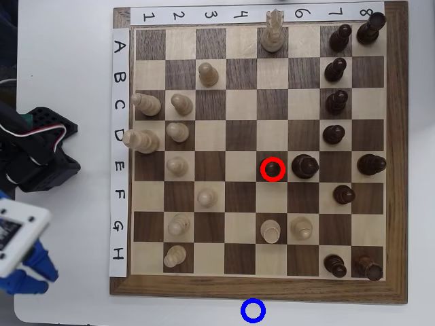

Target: Move the piece to destination

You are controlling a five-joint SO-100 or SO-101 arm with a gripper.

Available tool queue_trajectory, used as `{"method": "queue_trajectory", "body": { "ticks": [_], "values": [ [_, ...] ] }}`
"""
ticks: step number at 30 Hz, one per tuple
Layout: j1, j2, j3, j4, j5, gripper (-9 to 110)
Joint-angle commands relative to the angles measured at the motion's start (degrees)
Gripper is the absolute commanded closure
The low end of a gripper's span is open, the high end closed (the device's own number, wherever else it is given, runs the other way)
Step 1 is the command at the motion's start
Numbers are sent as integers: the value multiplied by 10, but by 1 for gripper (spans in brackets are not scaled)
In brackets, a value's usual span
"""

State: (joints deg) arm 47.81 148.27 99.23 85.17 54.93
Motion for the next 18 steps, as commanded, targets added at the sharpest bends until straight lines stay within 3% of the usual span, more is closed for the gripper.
{"method": "queue_trajectory", "body": {
  "ticks": [1,9,18],
  "values": [
    [-171,-124,-265,90,215,101],
    [-290,-152,-234,85,332,101],
    [-396,-127,-68,-53,389,98]
  ]
}}
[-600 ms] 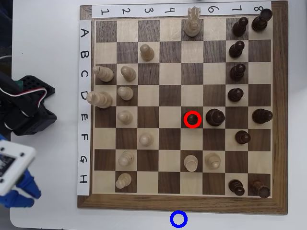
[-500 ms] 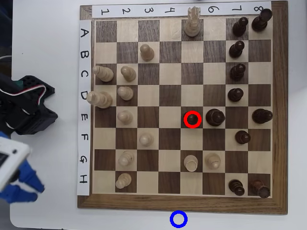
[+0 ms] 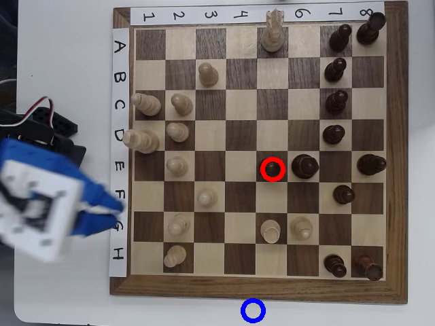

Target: Move the piece to destination

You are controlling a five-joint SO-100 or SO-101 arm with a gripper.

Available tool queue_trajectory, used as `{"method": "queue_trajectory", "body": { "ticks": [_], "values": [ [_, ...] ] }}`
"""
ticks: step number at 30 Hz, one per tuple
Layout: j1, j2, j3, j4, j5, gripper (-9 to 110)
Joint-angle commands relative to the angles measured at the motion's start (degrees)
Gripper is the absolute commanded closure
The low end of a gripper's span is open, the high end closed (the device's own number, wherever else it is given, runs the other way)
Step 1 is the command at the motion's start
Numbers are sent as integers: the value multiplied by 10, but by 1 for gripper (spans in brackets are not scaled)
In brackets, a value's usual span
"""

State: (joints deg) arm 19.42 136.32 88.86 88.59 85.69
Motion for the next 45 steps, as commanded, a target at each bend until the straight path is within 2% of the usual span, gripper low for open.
{"method": "queue_trajectory", "body": {
  "ticks": [1,14,19,23,26,30,34,40,45],
  "values": [
    [-122,-5,52,-98,84,97],
    [-171,-1,236,-301,148,89],
    [-174,-45,213,-260,203,101],
    [-171,-77,193,-221,151,101],
    [-171,-96,191,-250,156,101],
    [-179,-121,191,-297,185,94],
    [-186,-130,215,-385,181,79],
    [-205,-168,220,-460,172,75],
    [-214,-217,184,-412,172,78]
  ]
}}
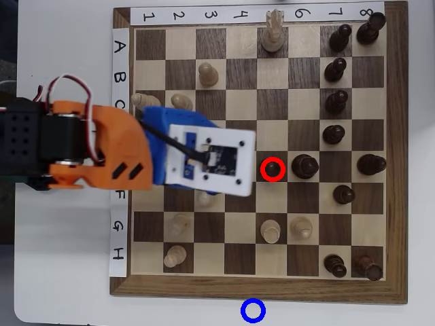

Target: Move the piece to destination

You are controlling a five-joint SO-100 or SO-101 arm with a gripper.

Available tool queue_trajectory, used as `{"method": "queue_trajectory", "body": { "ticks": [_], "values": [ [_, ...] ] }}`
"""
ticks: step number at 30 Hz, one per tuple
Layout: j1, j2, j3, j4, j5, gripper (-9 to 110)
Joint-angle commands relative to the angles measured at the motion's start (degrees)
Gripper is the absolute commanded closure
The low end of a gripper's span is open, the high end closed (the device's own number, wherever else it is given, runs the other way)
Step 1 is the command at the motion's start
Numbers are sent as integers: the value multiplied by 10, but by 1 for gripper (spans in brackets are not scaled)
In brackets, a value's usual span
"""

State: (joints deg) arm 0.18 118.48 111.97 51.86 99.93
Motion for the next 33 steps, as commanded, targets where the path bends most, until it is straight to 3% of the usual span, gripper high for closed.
{"method": "queue_trajectory", "body": {
  "ticks": [1,18,33],
  "values": [
    [-21,-51,-54,-40,28,78],
    [-3,-286,-339,-4,22,81],
    [9,-299,-306,-10,18,82]
  ]
}}
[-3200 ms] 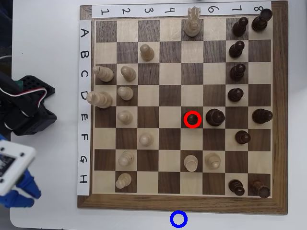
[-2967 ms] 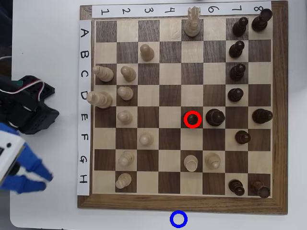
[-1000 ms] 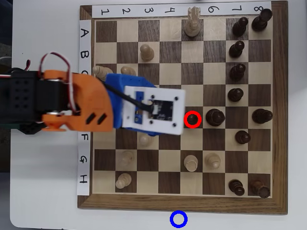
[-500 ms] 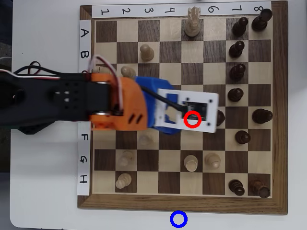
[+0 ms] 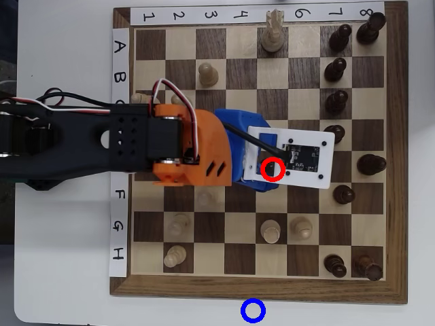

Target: Move the piece to destination

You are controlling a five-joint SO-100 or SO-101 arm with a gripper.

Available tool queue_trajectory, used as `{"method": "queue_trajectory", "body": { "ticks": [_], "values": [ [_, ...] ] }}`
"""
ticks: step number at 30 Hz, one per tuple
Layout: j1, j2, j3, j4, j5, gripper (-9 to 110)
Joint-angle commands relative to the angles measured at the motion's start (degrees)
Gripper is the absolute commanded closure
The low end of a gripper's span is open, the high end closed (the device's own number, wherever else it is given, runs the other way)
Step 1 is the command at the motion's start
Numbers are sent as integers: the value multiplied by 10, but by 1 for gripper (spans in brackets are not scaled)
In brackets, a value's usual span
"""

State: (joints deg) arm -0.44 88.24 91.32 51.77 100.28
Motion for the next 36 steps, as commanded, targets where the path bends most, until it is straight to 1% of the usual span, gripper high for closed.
{"method": "queue_trajectory", "body": {
  "ticks": [1,12,36],
  "values": [
    [17,5,-97,-7,11,82],
    [18,39,12,-60,4,82],
    [29,18,75,-110,-18,83]
  ]
}}
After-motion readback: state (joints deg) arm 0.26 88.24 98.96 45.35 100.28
